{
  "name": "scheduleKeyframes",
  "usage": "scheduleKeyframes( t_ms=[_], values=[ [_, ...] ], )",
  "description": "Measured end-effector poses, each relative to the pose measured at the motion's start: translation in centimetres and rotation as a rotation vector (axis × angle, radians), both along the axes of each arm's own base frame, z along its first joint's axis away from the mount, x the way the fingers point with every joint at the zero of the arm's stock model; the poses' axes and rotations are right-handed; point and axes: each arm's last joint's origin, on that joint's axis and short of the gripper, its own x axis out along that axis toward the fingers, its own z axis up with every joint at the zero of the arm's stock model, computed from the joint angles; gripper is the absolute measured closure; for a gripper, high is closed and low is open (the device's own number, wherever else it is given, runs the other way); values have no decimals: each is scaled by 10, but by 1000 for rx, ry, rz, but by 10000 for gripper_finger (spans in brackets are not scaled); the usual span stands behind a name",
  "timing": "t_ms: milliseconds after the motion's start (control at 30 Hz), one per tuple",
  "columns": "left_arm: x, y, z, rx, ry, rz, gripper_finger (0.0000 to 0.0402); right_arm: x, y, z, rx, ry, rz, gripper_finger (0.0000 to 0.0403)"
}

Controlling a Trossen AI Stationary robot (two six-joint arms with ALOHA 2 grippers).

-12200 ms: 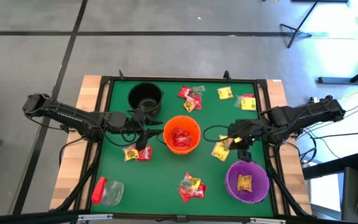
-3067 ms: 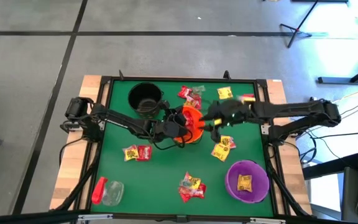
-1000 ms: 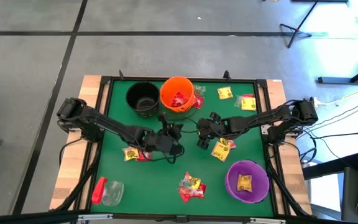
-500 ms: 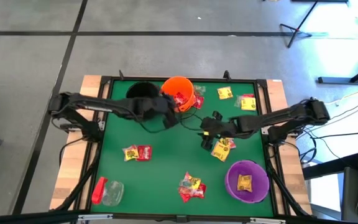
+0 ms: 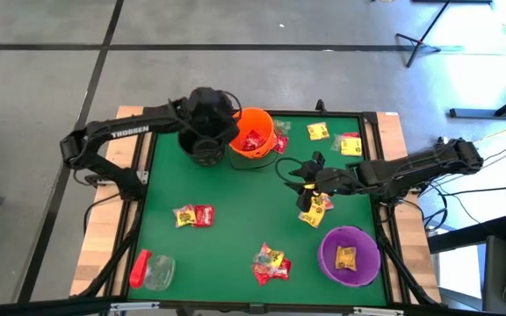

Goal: Sort candy
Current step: Pour the candies from the orange bin on the table

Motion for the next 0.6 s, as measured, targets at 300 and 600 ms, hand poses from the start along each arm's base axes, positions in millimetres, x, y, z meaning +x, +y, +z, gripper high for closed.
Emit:
scheduleKeyframes(
  t_ms=[300,600],
  values=[
    [0,28,-29,-147,79,-23,190,0,-1,0,1,0,-1,226],
    [33,58,-28,-205,243,-13,190,0,0,0,10,0,3,226]
  ],
)
